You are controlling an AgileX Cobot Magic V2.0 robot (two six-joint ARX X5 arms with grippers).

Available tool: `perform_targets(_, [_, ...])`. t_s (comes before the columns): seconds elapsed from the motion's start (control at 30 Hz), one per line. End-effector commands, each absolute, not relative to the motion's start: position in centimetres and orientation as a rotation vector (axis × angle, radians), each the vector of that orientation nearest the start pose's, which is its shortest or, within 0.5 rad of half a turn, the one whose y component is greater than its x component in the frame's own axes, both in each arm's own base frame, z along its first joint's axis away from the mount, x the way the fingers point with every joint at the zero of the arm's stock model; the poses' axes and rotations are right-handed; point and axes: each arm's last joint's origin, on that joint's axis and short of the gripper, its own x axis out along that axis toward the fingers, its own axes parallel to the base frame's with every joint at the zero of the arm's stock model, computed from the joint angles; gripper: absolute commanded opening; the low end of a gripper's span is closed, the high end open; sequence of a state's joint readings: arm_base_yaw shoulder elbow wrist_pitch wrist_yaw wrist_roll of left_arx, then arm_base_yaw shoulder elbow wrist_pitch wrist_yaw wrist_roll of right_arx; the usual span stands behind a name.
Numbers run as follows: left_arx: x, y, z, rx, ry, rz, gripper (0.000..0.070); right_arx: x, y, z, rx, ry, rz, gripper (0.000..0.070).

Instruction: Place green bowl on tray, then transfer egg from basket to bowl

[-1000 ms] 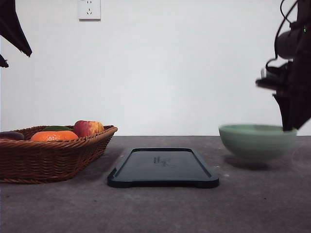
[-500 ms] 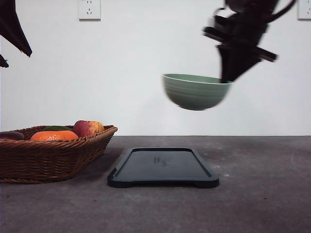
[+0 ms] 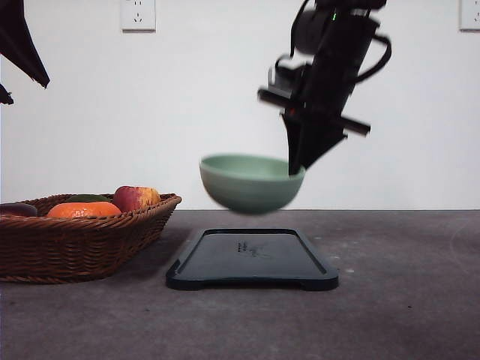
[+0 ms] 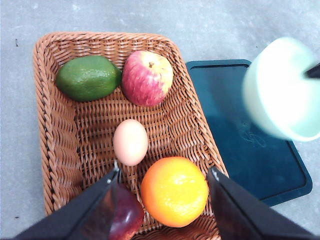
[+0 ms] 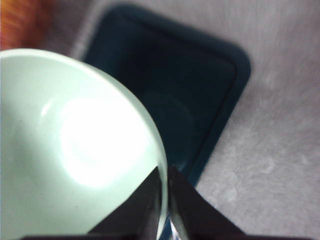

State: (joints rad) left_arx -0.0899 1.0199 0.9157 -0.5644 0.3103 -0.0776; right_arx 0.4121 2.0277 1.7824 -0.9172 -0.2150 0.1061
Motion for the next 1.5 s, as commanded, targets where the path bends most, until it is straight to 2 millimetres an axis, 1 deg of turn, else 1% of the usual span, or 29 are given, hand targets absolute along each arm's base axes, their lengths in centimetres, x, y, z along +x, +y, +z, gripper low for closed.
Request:
perform_targets(0.0, [20.8,-2.8,31.1,-0.139,0.655,-0.368,0.035,39.5,18.4,24.4,-0.019,1.205,0.491,0.0004])
perform_targets(0.13, [20.8,-2.8,31.1,-0.139,0.655,-0.368,0.0351,40.0,18.6,22.6,-0.025,1.246,0.483,0.0004])
perform_targets(0.3, [20.8,-2.8,31.1,-0.139,0.655,-0.368,0.0351,40.1,18.8,21.5,-0.033,1.279,0.476,0.0007])
perform_targets(0.37, [20.8,-2.8,31.1,-0.14,0.655,-0.368,0.0351,40.1,18.9,21.4,-0.034,1.285,0.476,0.003])
perform_targets(0.47, [20.8,-2.8,31.1,-0.139,0.655,-0.368,0.0351,40.0,19.1,21.4,-0.036,1.286,0.482,0.0111])
perform_targets(0.5, [20.7,-2.8,31.1,-0.139,0.656,-0.368,0.0351,40.0,19.1,21.5,-0.033,1.283,0.486,0.0131])
perform_targets(0.6, [20.7,-2.8,31.1,-0.14,0.656,-0.368,0.0351,40.0,19.0,22.5,-0.031,1.258,0.488,0.0137])
perform_targets(0.67, [20.7,-2.8,31.1,-0.14,0.657,-0.368,0.0351,39.7,18.9,23.6,-0.033,1.231,0.489,0.0137])
perform_targets(0.77, [20.7,-2.8,31.1,-0.139,0.657,-0.368,0.0351,39.1,18.6,25.8,-0.049,1.172,0.493,0.0137])
perform_targets(0.9, [20.7,-2.8,31.1,-0.139,0.657,-0.368,0.0351,37.9,18.3,28.3,-0.079,1.066,0.468,0.0137])
perform_targets(0.97, [20.7,-2.8,31.1,-0.139,0.657,-0.368,0.0351,37.1,18.0,29.1,-0.069,1.009,0.479,0.0137])
perform_targets(1.03, [20.7,-2.8,31.1,-0.139,0.657,-0.368,0.0351,36.2,17.6,29.3,-0.057,0.959,0.495,0.0137])
perform_targets(1.17, [20.7,-2.8,31.1,-0.139,0.657,-0.368,0.0351,33.6,16.4,28.4,-0.036,0.885,0.524,0.0136])
perform_targets(1.47, [20.7,-2.8,31.0,-0.139,0.659,-0.368,0.0351,26.1,12.9,25.1,-0.043,0.75,0.552,0.0136])
